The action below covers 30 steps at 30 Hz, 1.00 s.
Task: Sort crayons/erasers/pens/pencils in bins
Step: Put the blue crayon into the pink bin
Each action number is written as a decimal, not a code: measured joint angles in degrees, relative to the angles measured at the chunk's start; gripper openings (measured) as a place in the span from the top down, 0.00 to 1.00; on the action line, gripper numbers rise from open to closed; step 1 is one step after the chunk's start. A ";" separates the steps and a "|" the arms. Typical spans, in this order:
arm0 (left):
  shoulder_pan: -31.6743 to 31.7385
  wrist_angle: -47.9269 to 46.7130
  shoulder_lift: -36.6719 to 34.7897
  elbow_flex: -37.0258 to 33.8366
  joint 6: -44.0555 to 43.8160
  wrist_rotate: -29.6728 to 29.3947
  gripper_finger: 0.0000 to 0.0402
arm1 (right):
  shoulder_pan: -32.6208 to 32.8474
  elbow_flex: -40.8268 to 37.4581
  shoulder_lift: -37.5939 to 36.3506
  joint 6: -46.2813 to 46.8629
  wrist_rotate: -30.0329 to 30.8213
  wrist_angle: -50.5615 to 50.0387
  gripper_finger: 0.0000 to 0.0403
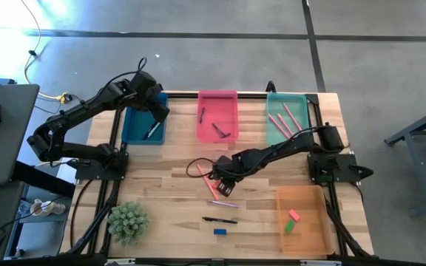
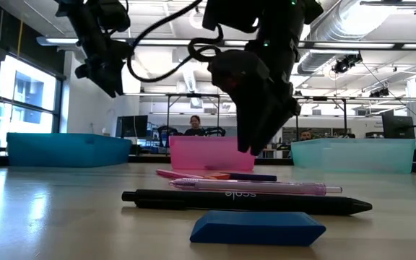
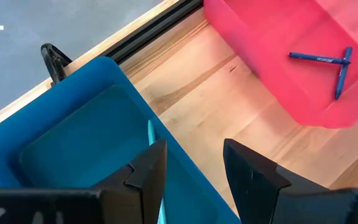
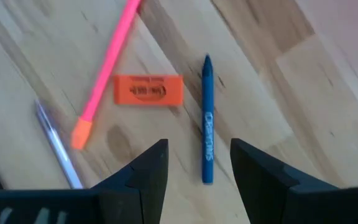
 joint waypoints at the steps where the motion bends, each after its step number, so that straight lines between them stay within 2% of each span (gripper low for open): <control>1: -0.09 0.00 0.00 0.00 0.00 -0.02 0.63 | -0.04 -0.04 0.00 -0.01 0.44 0.29 0.59; 8: -0.17 0.00 0.00 0.00 -0.01 -0.02 0.63 | -0.15 -0.81 0.22 0.42 2.29 -0.01 0.59; 15: -0.20 0.02 0.00 0.00 0.00 -0.02 0.63 | -0.05 -0.86 3.77 0.55 1.65 -0.13 0.59; 22: -0.22 0.02 0.00 0.00 0.00 -0.02 0.63 | -0.02 -0.58 5.24 4.73 2.04 -2.08 0.60; 25: -0.22 0.02 0.00 0.00 -0.02 -0.02 0.63 | -0.02 -0.59 5.33 5.75 2.47 -2.79 0.65; 30: -0.22 0.02 0.00 0.00 -0.02 -0.02 0.63 | -0.63 -0.64 5.36 5.84 3.24 -3.55 0.80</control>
